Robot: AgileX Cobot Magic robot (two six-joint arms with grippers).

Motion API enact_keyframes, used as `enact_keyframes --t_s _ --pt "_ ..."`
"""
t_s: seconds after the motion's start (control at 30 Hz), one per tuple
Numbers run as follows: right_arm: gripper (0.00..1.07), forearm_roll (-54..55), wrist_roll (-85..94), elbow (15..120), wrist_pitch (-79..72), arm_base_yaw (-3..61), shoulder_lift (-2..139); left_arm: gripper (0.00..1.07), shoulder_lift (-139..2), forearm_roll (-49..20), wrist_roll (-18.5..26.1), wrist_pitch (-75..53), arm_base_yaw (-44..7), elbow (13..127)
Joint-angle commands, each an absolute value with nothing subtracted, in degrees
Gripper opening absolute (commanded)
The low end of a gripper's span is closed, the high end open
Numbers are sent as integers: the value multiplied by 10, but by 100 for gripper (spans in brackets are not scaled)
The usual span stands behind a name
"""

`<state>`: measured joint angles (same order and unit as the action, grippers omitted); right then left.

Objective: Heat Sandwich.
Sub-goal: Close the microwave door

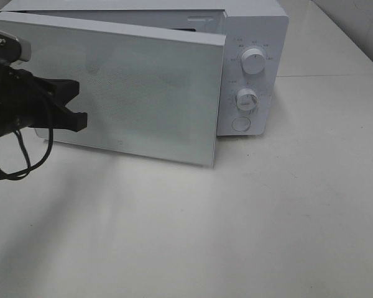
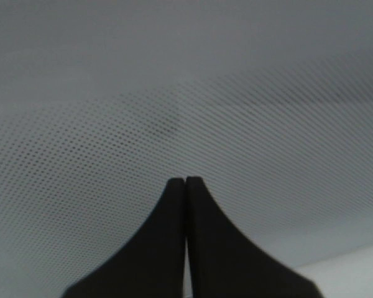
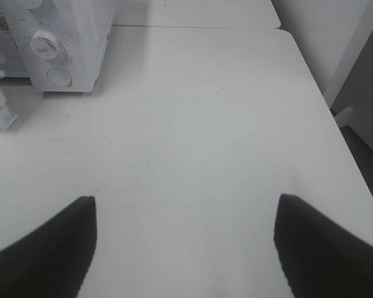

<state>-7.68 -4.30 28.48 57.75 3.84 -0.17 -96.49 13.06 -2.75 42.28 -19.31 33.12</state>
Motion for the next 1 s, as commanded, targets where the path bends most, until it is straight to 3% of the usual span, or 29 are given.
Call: enact_keyframes --t_s 0.03,0.37,1.0 --pt "76 -75 -39 285 571 35 -17 0 -984 109 -32 429 -218 359" --pt "76 -75 -39 285 571 35 -17 0 -1039 41 -27 400 -296 443" --pt "76 -75 -39 285 571 35 -17 0 -1106 6 -28 364 -356 575"
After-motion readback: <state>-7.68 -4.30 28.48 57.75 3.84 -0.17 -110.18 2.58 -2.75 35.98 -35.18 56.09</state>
